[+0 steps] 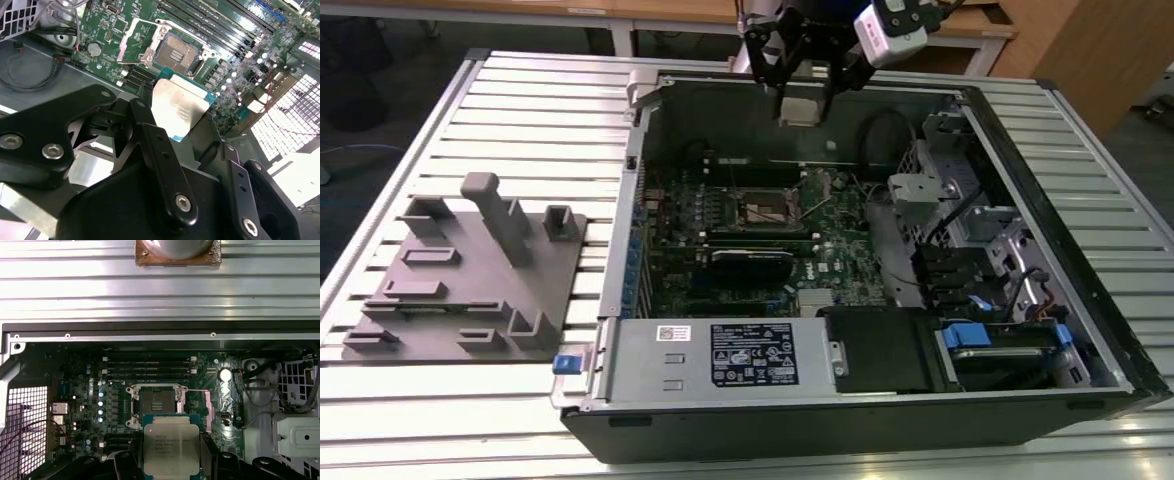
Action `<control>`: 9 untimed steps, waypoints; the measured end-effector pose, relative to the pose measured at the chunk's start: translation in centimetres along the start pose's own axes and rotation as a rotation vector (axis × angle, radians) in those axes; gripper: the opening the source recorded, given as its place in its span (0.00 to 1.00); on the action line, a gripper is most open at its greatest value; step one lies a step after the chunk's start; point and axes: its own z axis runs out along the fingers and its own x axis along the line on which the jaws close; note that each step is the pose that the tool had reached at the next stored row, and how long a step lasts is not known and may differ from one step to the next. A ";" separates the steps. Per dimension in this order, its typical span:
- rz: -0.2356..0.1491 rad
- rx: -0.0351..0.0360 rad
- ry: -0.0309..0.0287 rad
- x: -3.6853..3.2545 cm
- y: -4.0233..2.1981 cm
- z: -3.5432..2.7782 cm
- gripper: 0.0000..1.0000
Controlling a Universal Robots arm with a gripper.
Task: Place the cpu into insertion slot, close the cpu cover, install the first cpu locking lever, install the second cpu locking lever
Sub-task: 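Place the cpu into insertion slot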
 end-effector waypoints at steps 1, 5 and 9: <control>0.000 0.0003 0.0001 0.00 0.00 0.01 0.54; 0.000 0.0004 0.0001 0.01 -0.01 0.05 0.54; 0.000 0.0003 0.0000 0.01 -0.02 0.22 0.54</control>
